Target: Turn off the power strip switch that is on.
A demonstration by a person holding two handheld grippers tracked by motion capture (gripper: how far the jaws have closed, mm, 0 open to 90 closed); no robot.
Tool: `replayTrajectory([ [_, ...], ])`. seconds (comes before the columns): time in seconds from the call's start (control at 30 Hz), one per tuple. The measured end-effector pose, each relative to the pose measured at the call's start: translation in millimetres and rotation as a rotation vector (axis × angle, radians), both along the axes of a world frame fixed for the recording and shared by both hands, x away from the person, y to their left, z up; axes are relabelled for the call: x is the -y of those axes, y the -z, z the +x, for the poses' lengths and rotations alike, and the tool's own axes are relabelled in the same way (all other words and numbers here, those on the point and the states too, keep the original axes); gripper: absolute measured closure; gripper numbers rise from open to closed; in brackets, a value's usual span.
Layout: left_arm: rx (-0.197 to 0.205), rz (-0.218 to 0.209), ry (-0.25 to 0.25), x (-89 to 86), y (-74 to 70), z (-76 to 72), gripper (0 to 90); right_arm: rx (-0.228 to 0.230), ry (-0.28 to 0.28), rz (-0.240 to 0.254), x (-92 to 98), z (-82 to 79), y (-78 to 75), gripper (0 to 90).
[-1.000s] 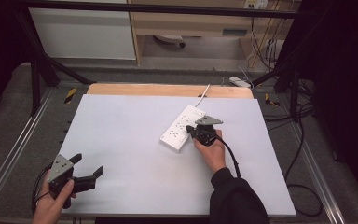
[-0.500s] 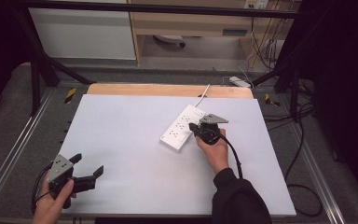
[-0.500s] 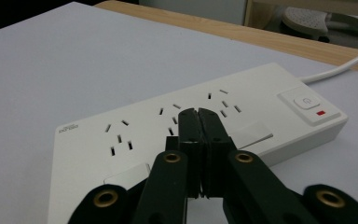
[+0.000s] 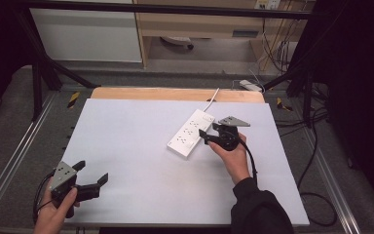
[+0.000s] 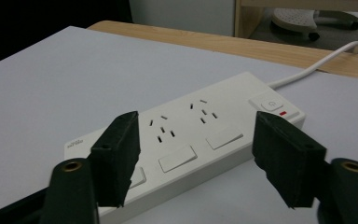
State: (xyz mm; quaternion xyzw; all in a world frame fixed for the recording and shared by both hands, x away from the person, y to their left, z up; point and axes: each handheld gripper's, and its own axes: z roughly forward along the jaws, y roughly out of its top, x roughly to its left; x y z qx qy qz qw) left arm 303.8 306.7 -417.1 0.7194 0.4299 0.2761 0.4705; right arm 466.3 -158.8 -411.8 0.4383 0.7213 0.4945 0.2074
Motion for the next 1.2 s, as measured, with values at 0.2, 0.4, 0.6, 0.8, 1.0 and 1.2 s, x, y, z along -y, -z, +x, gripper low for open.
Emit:
replayTrajectory([
  [0.2, -0.002, -0.002, 0.0, 0.1, 0.2, 0.1, 5.1, 0.013, 0.033, -0.025, 11.2, -6.1, -5.4, 13.3],
  [0.4, -0.002, -0.003, -0.003, 0.2, 0.4, 0.1, 5.1, 0.026, 0.05, -0.016, 23.0, -14.7, -10.0, 5.4],
  [0.6, -0.005, -0.004, -0.003, 0.4, 0.5, -0.1, 5.1, 0.061, 0.065, 0.001, 37.8, -27.6, -15.8, 3.8],
  [0.8, -0.002, -0.003, -0.003, 0.2, 0.2, -0.1, 4.9, 0.097, 0.088, -0.006, 54.8, -42.6, -16.3, 3.6],
  [1.0, -0.004, -0.001, -0.004, 0.5, 0.3, -0.2, 4.9, 0.096, 0.111, -0.002, 74.0, -57.1, -12.2, 3.3],
  [1.2, -0.004, -0.001, -0.005, 0.6, 0.4, -0.3, 4.9, 0.104, 0.144, 0.01, 91.7, -70.5, -10.5, 3.7],
])
